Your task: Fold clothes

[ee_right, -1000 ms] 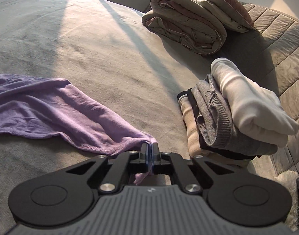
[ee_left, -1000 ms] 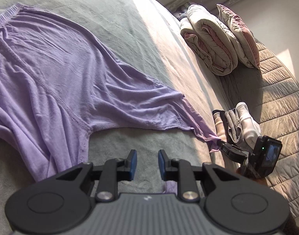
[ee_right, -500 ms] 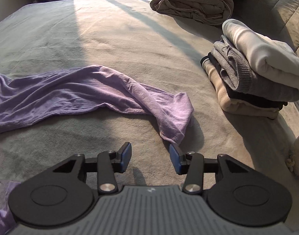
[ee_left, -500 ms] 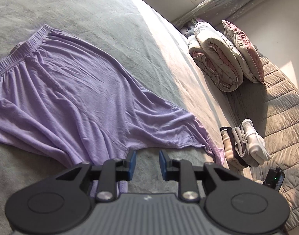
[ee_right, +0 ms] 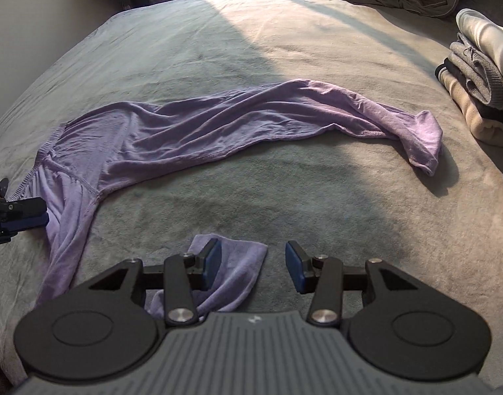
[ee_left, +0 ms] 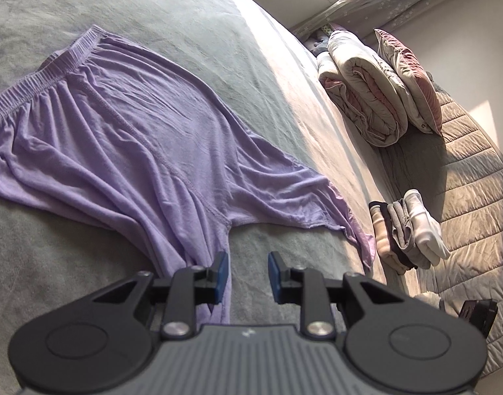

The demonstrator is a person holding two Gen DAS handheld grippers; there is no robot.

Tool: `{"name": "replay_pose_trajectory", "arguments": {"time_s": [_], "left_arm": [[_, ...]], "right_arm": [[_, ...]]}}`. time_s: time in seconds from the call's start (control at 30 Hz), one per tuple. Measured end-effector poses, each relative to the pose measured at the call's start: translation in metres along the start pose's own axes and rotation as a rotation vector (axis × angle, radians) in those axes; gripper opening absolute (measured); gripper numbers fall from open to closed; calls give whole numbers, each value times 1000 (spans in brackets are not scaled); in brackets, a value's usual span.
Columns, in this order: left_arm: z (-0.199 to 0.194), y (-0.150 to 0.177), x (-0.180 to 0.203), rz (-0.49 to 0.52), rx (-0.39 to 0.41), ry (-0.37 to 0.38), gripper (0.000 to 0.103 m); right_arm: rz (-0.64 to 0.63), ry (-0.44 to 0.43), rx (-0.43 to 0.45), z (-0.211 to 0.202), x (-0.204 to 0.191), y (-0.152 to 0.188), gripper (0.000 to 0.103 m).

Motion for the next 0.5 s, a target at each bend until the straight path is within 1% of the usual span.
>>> {"name": "replay_pose_trajectory", "arguments": {"time_s": [0.07,0.13,0.2,0.33,0.37,0.4,0.43,0.47,0.5], "left_arm": [[6,3,1,4,-22,5,25],[11,7,3,15,-36,-7,25],[17,9,4,27,-47,-31,25],[30,13,2,33,-65,-97,25],[34,15,3,35,-72,-108,25],[37,16,4,39,-74,-115,25],[40,17,5,44,-73,-121,25],[42,18,6,49,-69,-132,23],[43,19,7,54,-63,-145,10]], "right_arm": [[-13,-28,1,-1,-10,1,47],[-25,-48,3,-2,-20,2,45],[-35,-59,4,0,-30,3,40],[-56,-25,1,13,-40,3,33],[-66,-2,3,16,-40,4,28],[-76,25,6,20,-39,5,15],[-87,52,9,23,-38,6,7],[-86,68,16,24,-36,7,3],[-78,79,27,22,-31,8,3]]}}
Point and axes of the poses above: each gripper's, at about its wrist camera, not at the fingertips, and z roughly the way its jaws point, x to its right, y to its underside, the point moved 6 cm from there along z, roughly the way its jaws point, and after that the axes turned 12 degrees about -x, right-handed, at the moved point
